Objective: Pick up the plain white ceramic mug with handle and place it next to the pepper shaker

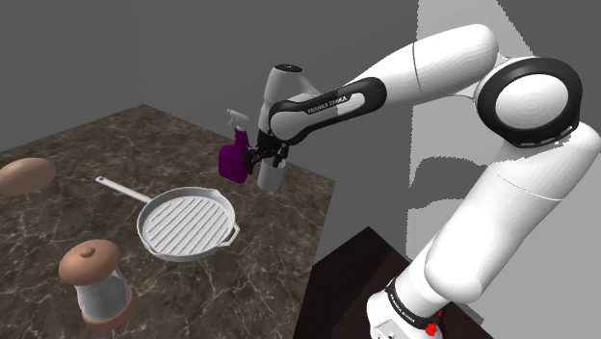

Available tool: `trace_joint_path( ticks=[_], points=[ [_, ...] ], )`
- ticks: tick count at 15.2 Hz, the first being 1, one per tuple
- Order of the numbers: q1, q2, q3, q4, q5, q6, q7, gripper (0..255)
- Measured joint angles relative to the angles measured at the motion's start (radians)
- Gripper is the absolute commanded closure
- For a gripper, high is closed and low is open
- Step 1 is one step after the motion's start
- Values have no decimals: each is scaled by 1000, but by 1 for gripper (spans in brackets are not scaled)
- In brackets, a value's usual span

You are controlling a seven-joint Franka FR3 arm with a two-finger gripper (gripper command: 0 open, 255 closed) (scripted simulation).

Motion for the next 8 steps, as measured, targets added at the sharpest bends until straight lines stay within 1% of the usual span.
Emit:
trace_joint_path(
  ticks=[1,8],
  points=[
    [0,0,0,0,0,0,0,255],
    [0,0,0,0,0,0,0,255]
  ],
)
